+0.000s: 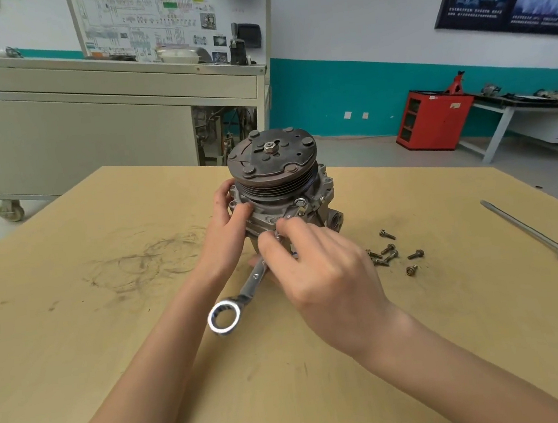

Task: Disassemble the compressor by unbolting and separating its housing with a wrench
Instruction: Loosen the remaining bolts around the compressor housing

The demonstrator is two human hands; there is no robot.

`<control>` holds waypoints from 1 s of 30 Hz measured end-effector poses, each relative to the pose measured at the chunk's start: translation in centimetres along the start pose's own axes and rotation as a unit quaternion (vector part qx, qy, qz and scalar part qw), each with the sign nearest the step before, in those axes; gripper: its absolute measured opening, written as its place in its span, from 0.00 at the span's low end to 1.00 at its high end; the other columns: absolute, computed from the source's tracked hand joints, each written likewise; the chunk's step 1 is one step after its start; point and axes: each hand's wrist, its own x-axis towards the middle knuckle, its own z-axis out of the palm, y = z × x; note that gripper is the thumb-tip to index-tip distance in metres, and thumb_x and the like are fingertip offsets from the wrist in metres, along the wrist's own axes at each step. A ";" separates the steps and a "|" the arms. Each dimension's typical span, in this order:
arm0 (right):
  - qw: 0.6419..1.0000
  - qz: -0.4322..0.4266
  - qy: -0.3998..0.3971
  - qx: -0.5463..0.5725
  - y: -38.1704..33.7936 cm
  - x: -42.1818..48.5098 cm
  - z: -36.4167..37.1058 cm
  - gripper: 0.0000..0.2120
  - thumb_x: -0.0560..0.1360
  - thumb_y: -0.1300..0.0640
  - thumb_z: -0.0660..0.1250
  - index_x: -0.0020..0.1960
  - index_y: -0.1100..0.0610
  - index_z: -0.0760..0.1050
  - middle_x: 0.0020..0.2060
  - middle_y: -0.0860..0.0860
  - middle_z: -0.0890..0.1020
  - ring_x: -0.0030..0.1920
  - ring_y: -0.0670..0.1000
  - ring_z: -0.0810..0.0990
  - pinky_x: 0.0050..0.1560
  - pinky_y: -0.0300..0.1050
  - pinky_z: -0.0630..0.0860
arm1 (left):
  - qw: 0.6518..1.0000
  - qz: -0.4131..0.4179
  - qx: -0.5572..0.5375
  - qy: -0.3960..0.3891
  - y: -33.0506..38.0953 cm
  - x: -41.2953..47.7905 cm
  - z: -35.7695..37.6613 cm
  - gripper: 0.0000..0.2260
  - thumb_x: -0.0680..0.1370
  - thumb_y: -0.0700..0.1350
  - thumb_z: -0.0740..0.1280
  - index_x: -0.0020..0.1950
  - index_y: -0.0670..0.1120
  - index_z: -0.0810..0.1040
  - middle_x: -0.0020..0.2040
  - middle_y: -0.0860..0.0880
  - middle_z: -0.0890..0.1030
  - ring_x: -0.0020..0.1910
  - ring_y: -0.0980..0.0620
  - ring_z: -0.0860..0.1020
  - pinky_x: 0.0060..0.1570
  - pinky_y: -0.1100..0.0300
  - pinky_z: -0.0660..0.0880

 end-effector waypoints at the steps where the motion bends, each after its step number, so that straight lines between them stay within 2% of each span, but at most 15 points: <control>1: 1.000 0.007 0.007 0.006 0.1 0.1 0.1 0.03 0.70 0.62 0.73 0.39 0.60 0.81 0.32 0.54 0.78 0.30 0.53 0.76 0.31 0.45 0.74 | 1.000 0.000 0.002 0.000 0.0 0.1 0.0 0.18 0.82 0.41 0.56 0.71 0.53 0.61 0.62 0.54 0.72 0.51 0.69 0.73 0.46 0.77 0.68; 4: 0.998 0.025 0.037 0.049 0.7 -0.3 0.4 0.05 0.74 0.61 0.69 0.42 0.62 0.82 0.36 0.56 0.81 0.33 0.54 0.80 0.34 0.46 0.77 | 1.000 0.001 -0.012 -0.001 -0.1 -0.1 0.0 0.19 0.82 0.42 0.57 0.72 0.54 0.61 0.67 0.50 0.72 0.58 0.59 0.73 0.57 0.65 0.70; 5: 0.996 0.027 0.045 0.072 1.2 -0.7 0.4 0.07 0.75 0.61 0.68 0.43 0.63 0.82 0.39 0.57 0.83 0.36 0.54 0.81 0.37 0.45 0.78 | 1.000 0.000 -0.016 -0.001 -0.1 -0.1 0.0 0.19 0.82 0.42 0.57 0.71 0.54 0.62 0.67 0.50 0.73 0.57 0.59 0.73 0.57 0.63 0.70; 7: 0.983 0.057 0.060 0.162 2.6 -1.7 0.2 0.08 0.75 0.62 0.65 0.44 0.65 0.82 0.44 0.58 0.84 0.43 0.52 0.82 0.46 0.41 0.78 | 1.000 -0.007 -0.020 -0.003 -0.2 -0.2 0.0 0.19 0.82 0.43 0.57 0.72 0.55 0.61 0.68 0.51 0.72 0.55 0.61 0.73 0.50 0.68 0.69; 9: 0.937 0.138 0.054 0.315 4.5 -2.9 0.0 0.09 0.75 0.64 0.62 0.45 0.63 0.81 0.47 0.55 0.83 0.49 0.48 0.81 0.52 0.39 0.76 | 1.000 -0.015 -0.023 -0.009 -0.2 -0.1 -0.1 0.20 0.82 0.44 0.56 0.73 0.55 0.60 0.68 0.52 0.71 0.55 0.63 0.73 0.49 0.70 0.68; 11: 0.848 0.230 0.026 0.476 6.6 -3.7 0.2 0.12 0.76 0.64 0.59 0.45 0.58 0.81 0.49 0.52 0.82 0.52 0.51 0.81 0.54 0.42 0.77 | 0.999 -0.016 -0.024 -0.015 -0.2 -0.1 -0.2 0.20 0.82 0.45 0.56 0.73 0.57 0.60 0.67 0.55 0.71 0.54 0.68 0.72 0.48 0.71 0.68; 14: 0.630 0.351 -0.034 0.692 10.1 -3.4 1.4 0.17 0.76 0.66 0.54 0.44 0.55 0.82 0.51 0.55 0.83 0.47 0.58 0.83 0.49 0.47 0.79 | 1.000 -0.010 -0.027 -0.011 -0.2 -0.1 -0.2 0.19 0.82 0.45 0.56 0.71 0.58 0.60 0.66 0.55 0.71 0.55 0.69 0.72 0.51 0.68 0.69; 15: 0.588 0.364 -0.065 0.720 11.4 -2.9 1.9 0.18 0.76 0.66 0.54 0.44 0.55 0.82 0.51 0.55 0.83 0.46 0.57 0.83 0.48 0.47 0.79 | 1.000 -0.010 -0.028 -0.010 -0.1 -0.1 -0.1 0.19 0.82 0.44 0.56 0.71 0.58 0.60 0.67 0.55 0.71 0.55 0.68 0.72 0.52 0.66 0.69; 16: 0.566 0.364 -0.098 0.733 12.6 -2.4 2.4 0.18 0.76 0.65 0.54 0.43 0.55 0.82 0.51 0.55 0.83 0.45 0.56 0.84 0.47 0.46 0.79 | 1.000 -0.011 -0.027 -0.009 -0.1 -0.1 -0.1 0.19 0.82 0.44 0.56 0.72 0.57 0.60 0.67 0.54 0.71 0.56 0.67 0.72 0.52 0.66 0.69; 19: 0.522 0.362 -0.160 0.755 14.8 -0.5 4.5 0.17 0.76 0.63 0.55 0.42 0.56 0.83 0.48 0.56 0.84 0.43 0.54 0.84 0.44 0.44 0.80 | 1.000 -0.013 -0.022 -0.012 -0.2 -0.1 -0.1 0.20 0.82 0.45 0.56 0.73 0.57 0.60 0.68 0.55 0.70 0.53 0.71 0.71 0.46 0.73 0.69; 22: 0.494 0.389 -0.164 0.760 14.9 1.1 6.6 0.18 0.75 0.63 0.55 0.37 0.56 0.82 0.39 0.55 0.85 0.37 0.51 0.84 0.37 0.40 0.80 | 0.999 -0.014 -0.025 -0.015 -0.3 -0.1 -0.1 0.20 0.82 0.45 0.55 0.74 0.56 0.59 0.67 0.57 0.69 0.50 0.76 0.70 0.42 0.79 0.68; 26: 0.463 0.425 -0.160 0.761 14.8 1.8 7.7 0.21 0.79 0.66 0.50 0.38 0.58 0.80 0.33 0.54 0.84 0.31 0.48 0.83 0.31 0.35 0.78 | 0.999 -0.014 -0.028 -0.014 -0.1 -0.2 -0.1 0.20 0.82 0.45 0.55 0.74 0.56 0.59 0.65 0.59 0.68 0.51 0.74 0.71 0.43 0.78 0.69; 28: 0.467 0.439 -0.145 0.754 14.7 1.9 7.1 0.17 0.80 0.67 0.50 0.41 0.62 0.75 0.34 0.55 0.84 0.32 0.49 0.83 0.32 0.36 0.79 | 0.999 -0.014 -0.028 -0.013 -0.1 -0.2 -0.1 0.20 0.82 0.45 0.55 0.74 0.56 0.60 0.64 0.59 0.69 0.51 0.73 0.72 0.44 0.75 0.69; 29: 0.482 0.442 -0.131 0.745 14.5 1.9 6.6 0.15 0.80 0.66 0.51 0.43 0.62 0.74 0.34 0.55 0.84 0.33 0.49 0.84 0.32 0.36 0.79 | 0.999 -0.015 -0.027 -0.013 -0.1 -0.2 -0.1 0.20 0.82 0.45 0.55 0.74 0.56 0.60 0.64 0.58 0.70 0.51 0.73 0.72 0.44 0.75 0.70; 30: 0.512 0.441 -0.109 0.729 14.3 1.8 5.9 0.14 0.80 0.66 0.52 0.43 0.63 0.74 0.34 0.55 0.84 0.34 0.50 0.84 0.33 0.37 0.79 | 0.999 -0.014 -0.026 -0.012 -0.1 -0.2 -0.1 0.20 0.82 0.45 0.55 0.74 0.56 0.60 0.63 0.59 0.70 0.50 0.73 0.73 0.43 0.75 0.70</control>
